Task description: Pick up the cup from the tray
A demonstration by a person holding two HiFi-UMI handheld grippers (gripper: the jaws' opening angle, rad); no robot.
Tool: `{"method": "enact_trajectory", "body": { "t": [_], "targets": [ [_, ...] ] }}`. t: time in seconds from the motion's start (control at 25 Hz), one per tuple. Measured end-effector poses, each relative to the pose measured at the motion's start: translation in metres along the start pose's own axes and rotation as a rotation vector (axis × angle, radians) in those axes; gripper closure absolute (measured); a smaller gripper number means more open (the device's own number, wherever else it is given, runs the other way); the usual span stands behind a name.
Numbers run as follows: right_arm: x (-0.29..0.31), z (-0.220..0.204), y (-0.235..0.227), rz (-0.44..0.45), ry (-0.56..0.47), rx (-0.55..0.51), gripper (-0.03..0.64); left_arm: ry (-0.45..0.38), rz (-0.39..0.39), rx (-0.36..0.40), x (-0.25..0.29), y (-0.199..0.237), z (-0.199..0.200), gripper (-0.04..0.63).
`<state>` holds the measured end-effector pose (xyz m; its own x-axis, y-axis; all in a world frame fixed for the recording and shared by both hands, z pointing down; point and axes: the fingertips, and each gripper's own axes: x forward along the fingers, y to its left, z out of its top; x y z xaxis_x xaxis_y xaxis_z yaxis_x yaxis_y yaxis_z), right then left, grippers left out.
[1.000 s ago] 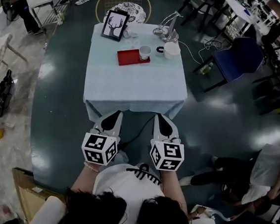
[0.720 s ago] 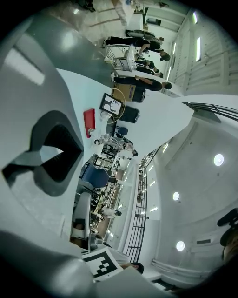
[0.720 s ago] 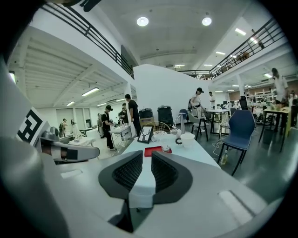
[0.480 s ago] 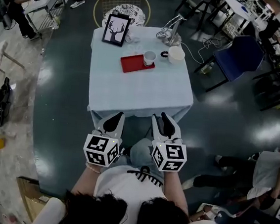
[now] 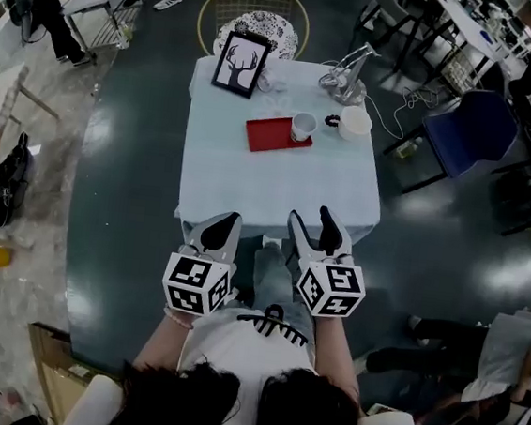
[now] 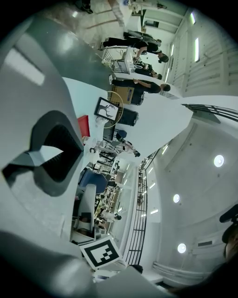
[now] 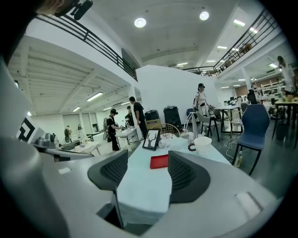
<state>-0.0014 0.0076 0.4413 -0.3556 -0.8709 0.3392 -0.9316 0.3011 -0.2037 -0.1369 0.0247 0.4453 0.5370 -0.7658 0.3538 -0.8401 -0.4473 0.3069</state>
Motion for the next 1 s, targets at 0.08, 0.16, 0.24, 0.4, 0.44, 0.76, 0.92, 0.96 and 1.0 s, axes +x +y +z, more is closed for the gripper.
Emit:
{"method": "enact_trajectory", "body": {
  "t": [0.08, 0.16, 0.24, 0.4, 0.44, 0.76, 0.92, 0.96, 1.0],
  "targets": [
    [0.017, 0.008, -0.005, 0.013, 0.006, -0.025, 0.318, -0.009, 0.015, -0.007, 0.010, 0.008, 0.009, 0.595],
    [0.035, 0.019, -0.011, 0.028, 0.006, -0.043, 0.304, -0.019, 0.028, -0.009, 0.022, 0.015, 0.019, 0.595],
    [0.053, 0.024, -0.018, 0.042, 0.017, -0.056, 0.292, -0.020, 0.043, -0.020, 0.036, 0.021, 0.026, 0.594],
    [0.083, 0.030, -0.039, 0.050, 0.038, -0.056, 0.269, -0.002, 0.060, -0.032, 0.064, 0.028, 0.033, 0.594],
    [0.091, 0.030, -0.043, 0.055, 0.046, -0.056, 0.264, 0.003, 0.068, -0.036, 0.071, 0.031, 0.035, 0.594],
    [0.146, 0.031, -0.076, 0.094, 0.126, -0.066, 0.255, 0.032, 0.128, -0.069, 0.122, 0.050, 0.051, 0.595],
    [0.168, 0.034, -0.089, 0.109, 0.151, -0.076, 0.249, 0.036, 0.140, -0.066, 0.144, 0.054, 0.064, 0.595],
    [0.174, 0.034, -0.092, 0.115, 0.159, -0.089, 0.247, 0.040, 0.143, -0.064, 0.150, 0.055, 0.066, 0.595],
    [0.180, 0.033, -0.094, 0.122, 0.171, -0.107, 0.245, 0.044, 0.147, -0.062, 0.154, 0.057, 0.067, 0.595]
  ]
}}
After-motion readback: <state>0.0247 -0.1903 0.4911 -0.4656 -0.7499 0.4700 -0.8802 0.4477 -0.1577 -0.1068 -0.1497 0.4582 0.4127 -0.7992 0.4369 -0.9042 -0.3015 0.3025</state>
